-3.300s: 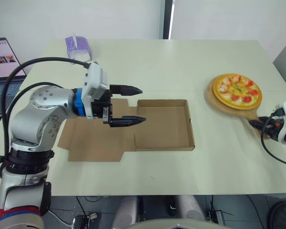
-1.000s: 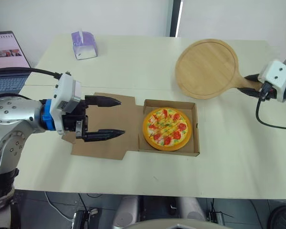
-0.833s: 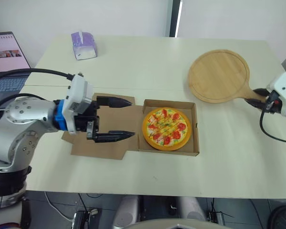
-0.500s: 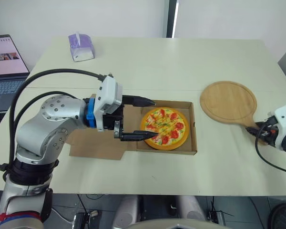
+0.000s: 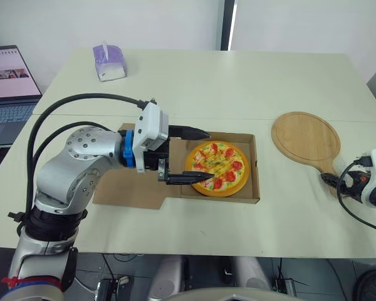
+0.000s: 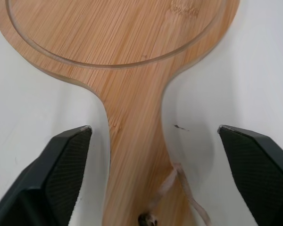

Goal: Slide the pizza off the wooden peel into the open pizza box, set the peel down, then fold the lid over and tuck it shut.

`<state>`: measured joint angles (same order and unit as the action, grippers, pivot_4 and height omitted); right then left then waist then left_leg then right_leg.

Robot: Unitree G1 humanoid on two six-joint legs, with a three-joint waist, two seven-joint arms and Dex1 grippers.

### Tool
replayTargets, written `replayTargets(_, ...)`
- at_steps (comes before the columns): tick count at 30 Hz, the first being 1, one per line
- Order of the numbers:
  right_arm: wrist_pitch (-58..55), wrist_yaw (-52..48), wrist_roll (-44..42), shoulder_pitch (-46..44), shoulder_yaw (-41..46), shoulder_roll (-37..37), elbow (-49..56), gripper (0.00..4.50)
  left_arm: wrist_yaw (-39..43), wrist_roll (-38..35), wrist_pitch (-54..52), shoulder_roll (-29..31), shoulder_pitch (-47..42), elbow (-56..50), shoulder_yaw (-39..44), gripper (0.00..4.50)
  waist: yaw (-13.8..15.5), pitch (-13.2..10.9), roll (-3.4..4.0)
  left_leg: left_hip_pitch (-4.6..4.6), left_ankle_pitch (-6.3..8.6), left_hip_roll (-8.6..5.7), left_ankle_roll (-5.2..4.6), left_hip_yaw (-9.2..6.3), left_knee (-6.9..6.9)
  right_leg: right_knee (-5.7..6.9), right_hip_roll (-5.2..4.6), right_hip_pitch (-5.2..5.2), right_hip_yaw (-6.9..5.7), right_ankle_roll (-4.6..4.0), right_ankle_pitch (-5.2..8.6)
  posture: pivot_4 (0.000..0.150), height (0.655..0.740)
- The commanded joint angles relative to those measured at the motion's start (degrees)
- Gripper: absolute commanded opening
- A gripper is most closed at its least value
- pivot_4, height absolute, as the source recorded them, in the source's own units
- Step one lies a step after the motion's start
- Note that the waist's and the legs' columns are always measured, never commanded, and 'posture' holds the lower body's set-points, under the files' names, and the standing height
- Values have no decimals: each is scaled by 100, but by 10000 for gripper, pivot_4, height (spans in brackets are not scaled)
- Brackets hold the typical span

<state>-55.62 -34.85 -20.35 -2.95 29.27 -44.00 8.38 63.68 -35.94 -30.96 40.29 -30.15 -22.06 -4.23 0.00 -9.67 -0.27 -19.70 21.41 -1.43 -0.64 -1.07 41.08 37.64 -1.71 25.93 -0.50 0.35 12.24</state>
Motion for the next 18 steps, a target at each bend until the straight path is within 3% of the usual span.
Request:
replayTargets(1,655,-148,-2,-135,222,-293,82,44815,-107,-4,104,110,153,-36,375,45000,-4,0,0,0,0,0,0,-1,0,0,1,0,-1,0,0,1500,7251)
replayTargets(6,1868,-565,109,-476,-319,-445,201,44815,-897,110,53,50,699,-136,936,45000,-38,0,0,5,0,5,-1,2,-2,0,6,-1,2,0,0,1500,7251)
replayTargets(11,3346,-1318,158,-1094,-1039,-392,46,44815,-2063,-342,-212,-402,1515,-572,1920,45000,-18,-1,-2,6,0,4,-1,-2,0,-2,4,-4,-1,0,0,1500,7251)
replayTargets(14,3355,-2249,-252,-1782,-1655,-479,13,44815,-2858,-578,-358,-790,2504,-955,2828,45000,-55,-1,-2,10,1,6,-1,-2,-1,-4,1,-5,-1,0,0,1500,7251)
replayTargets(18,3208,-3143,-552,-2735,-2509,-320,6,44815,-3751,-1660,-674,-1431,3896,-1409,4021,45000,-81,-3,-8,15,1,13,0,-5,-6,-8,1,-4,-4,-2,1,1500,7251)
